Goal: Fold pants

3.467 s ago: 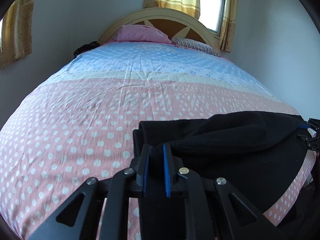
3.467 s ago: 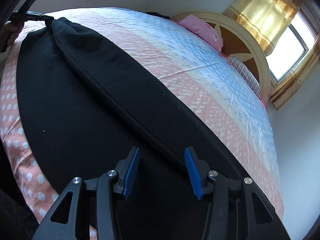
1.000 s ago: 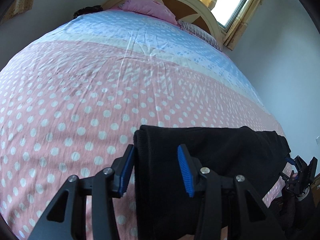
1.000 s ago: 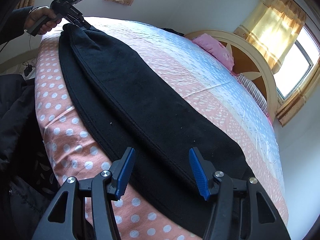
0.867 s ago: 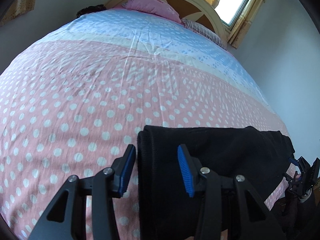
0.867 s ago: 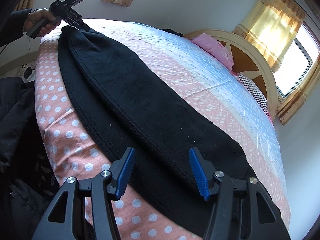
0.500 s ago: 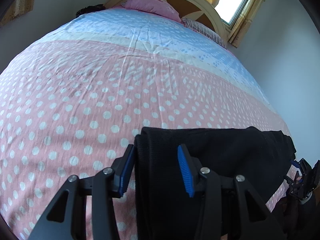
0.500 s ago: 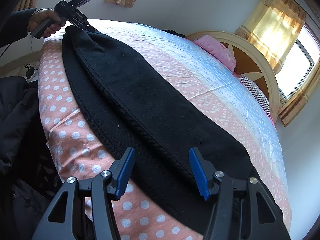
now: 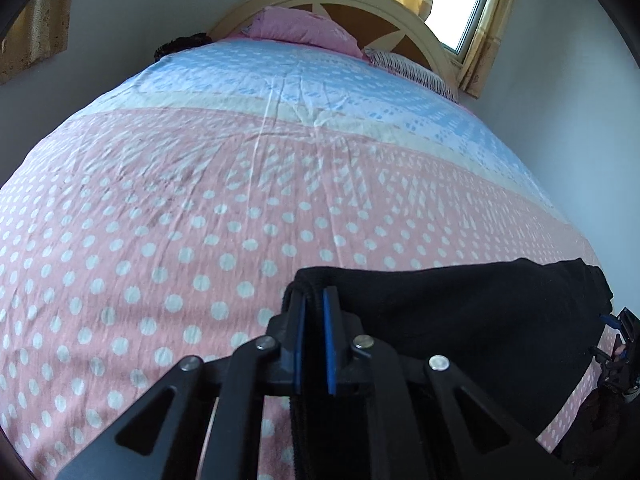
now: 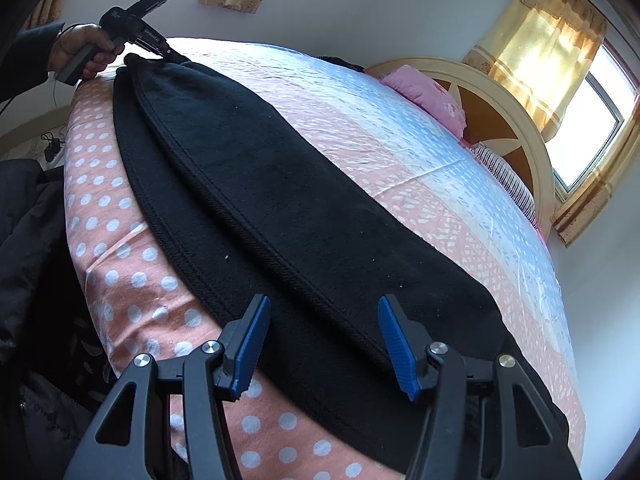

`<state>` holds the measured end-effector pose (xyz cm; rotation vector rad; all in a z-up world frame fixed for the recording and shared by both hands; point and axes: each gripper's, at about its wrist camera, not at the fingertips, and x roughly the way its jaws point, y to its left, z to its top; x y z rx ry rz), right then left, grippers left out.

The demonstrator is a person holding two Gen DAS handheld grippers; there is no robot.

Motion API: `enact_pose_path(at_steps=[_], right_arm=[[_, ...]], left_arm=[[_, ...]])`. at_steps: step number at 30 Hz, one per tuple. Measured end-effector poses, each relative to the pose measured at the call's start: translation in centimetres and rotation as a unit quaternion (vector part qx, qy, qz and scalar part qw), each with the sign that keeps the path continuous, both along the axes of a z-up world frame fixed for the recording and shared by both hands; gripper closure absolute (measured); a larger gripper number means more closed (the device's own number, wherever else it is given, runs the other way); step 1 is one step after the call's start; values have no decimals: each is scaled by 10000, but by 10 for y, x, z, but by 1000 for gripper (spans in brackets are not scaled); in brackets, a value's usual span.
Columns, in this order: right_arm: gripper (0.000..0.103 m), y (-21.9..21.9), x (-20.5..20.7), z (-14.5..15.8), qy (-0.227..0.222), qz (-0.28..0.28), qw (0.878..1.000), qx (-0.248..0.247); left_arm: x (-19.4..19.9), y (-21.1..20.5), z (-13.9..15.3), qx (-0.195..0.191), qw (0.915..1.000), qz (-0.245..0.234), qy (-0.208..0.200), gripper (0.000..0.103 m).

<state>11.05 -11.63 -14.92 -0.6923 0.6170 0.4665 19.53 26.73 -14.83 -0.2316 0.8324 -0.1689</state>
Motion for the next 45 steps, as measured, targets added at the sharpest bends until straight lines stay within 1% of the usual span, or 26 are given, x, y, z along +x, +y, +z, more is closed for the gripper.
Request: enact_pose_path(at_steps=[6,7,8,9,10,13,16,17,20,22,24,25,26,27,28,29,31,35,36,37,39,42,45], right_arm=[[46,9,12,-5,-39,46,9999,-94],[46,10,15,-3,10,14,10000,-16],[50,10,20,-2,84,-21,9999,78],[80,10,24,0,212,-31,9996,176],[100,13,25,1,319,-1,9993,200],[101,21,7,11,55,237,9997,-53],[101,15,-11,24,-25,287,9996,78],[101,14,-16,25,-21,294,9995,85],[101,13,-20,13,185,283,9994,5],[101,18,-20,-5,177,277,9992,-248],[100,24,-20,-18,111,326,9982,-484],[99,24,-23,-19,-50,364,9977,-570],[99,26,-25,-19,-145,399,9969,-667],[98,26,-27,-19,-130,407,9966,-703],[96,25,-29,-18,-136,409,9966,-700],[95,23,-30,-16,-151,421,9967,-672],[95,21,-32,-15,-133,416,9971,-616],[94,20,-30,-14,-114,348,9976,-583],[90,19,-28,-13,-108,337,9977,-575],[81,19,-25,-12,-137,324,9977,-585],[72,20,-23,-10,-225,283,9974,-623],[71,17,-16,-4,-88,249,9986,-455],[71,12,-11,-2,105,187,9995,-250]], left_arm=[[-1,2,2,-62,10000,-6,39,92],[-1,2,2,-84,10000,2,47,92],[-1,2,2,-102,9999,7,46,92],[-1,2,1,-111,9999,8,44,92],[-1,2,1,-110,9999,4,43,92],[0,2,1,-111,9999,-2,55,92],[-2,2,2,-109,9999,-15,49,92],[-2,3,2,-124,9999,-20,42,92],[-2,4,1,-198,9998,-26,27,92],[-4,4,1,-232,9997,-65,1,91],[-7,4,4,-216,9998,-43,-33,87],[-9,4,5,-191,9998,11,1,77],[-13,4,8,-115,9999,67,48,63],[-19,5,12,-29,10000,80,35,57],[-27,5,17,57,10000,65,-45,48],[-37,6,23,144,9998,55,-151,44],[-55,12,30,203,9994,95,-255,40],[-86,20,30,15,9998,99,-167,40],[-92,20,29,10,9998,76,-157,40],[-96,18,28,-6,9999,37,-146,40],[-99,13,26,-87,9999,-53,-128,40],[-92,4,16,-231,9996,-153,23,40],[-83,-4,4,-233,9993,-210,209,42]])
